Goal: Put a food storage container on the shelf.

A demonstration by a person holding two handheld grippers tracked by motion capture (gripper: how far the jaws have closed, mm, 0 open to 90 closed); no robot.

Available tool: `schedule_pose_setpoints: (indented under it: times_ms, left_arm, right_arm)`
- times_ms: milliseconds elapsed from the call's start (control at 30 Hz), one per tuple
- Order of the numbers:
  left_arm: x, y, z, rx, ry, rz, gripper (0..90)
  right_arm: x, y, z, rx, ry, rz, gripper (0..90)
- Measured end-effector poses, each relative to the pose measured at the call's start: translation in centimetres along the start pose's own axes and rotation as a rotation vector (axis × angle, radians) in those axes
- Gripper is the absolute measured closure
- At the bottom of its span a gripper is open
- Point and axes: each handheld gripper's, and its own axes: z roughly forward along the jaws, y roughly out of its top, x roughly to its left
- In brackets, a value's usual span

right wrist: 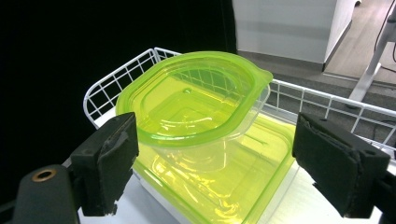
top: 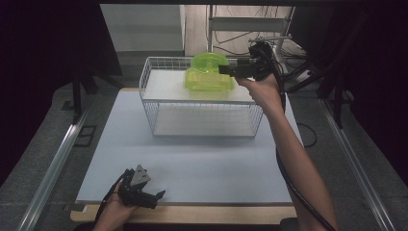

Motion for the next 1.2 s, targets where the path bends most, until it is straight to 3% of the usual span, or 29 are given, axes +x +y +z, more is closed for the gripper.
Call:
schedule_pose_setpoints:
  times_ms: [1200]
  left_arm:
    - [0.1,0.0,0.0,-0.02,0.001,-0.014,1.5]
  right_arm:
    - [-0.1,-3.5,-2.0,-0.004,0.041,-0.032,14.8]
